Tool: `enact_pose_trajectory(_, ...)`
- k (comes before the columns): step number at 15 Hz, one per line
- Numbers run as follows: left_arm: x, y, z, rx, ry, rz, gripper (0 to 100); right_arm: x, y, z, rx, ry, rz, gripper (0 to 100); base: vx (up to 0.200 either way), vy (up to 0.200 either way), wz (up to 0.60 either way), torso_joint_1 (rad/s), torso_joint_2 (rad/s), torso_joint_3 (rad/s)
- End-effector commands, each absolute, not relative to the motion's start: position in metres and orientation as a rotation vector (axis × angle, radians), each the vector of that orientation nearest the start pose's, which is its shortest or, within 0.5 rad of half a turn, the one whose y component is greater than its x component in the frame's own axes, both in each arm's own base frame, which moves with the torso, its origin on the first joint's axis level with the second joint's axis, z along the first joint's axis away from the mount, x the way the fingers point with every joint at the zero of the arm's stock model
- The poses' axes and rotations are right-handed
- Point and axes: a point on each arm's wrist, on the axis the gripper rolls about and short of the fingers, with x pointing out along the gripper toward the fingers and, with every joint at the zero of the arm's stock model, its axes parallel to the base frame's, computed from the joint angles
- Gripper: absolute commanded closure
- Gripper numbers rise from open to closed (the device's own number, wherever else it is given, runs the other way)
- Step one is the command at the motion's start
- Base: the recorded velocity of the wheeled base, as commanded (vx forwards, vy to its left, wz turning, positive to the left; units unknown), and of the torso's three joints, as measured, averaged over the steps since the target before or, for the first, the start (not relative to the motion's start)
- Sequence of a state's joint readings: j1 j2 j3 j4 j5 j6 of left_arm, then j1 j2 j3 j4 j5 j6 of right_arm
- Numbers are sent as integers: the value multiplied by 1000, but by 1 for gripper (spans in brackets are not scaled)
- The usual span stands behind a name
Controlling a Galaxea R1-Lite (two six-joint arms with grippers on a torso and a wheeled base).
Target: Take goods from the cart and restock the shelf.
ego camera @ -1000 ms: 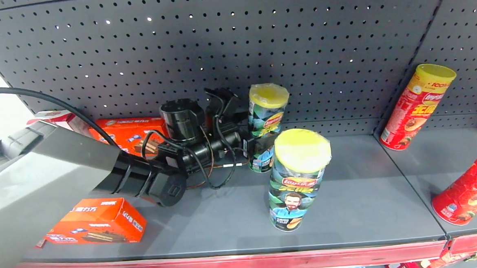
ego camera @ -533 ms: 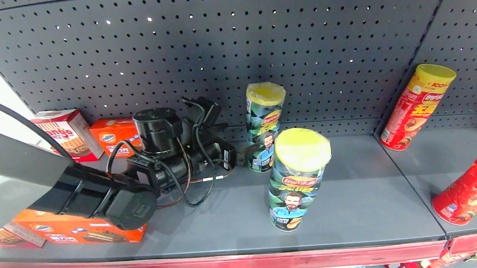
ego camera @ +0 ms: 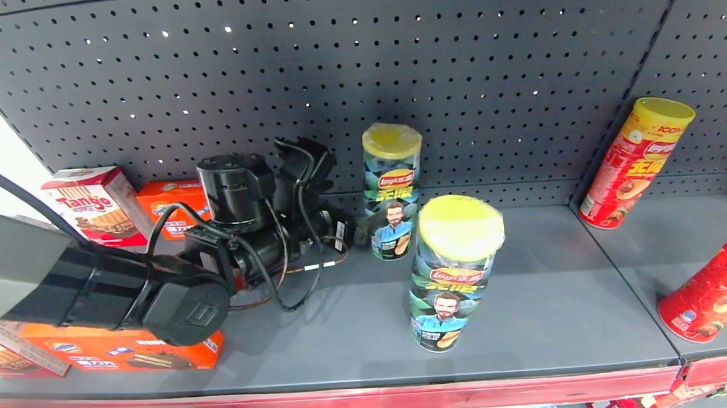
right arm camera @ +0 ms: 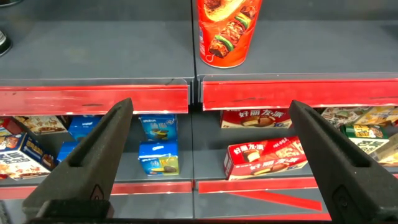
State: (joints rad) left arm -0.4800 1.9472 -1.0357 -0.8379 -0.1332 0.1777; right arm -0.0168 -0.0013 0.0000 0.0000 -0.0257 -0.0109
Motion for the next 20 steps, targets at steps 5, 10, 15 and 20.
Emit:
enact_pose_trajectory(5, 334, -179, 179, 187, 23, -608, 0, -23, 0, 75, -11, 0, -43, 0, 0, 0, 0, 0, 0, 0)
enact_pose_trajectory(10, 306, -178, 183, 196, 28, -521, 0, -23, 0, 75, -11, 0, -44, 0, 0, 0, 0, 0, 0, 0)
enact_pose_trajectory(15, 302, -182, 184, 260, 15, -449, 0, -23, 0, 75, -11, 0, -43, 0, 0, 0, 0, 0, 0, 0)
enact_pose_trajectory(20, 306, -180, 184, 260, 15, -423, 0, -23, 0, 75, -11, 0, -43, 0, 0, 0, 0, 0, 0, 0)
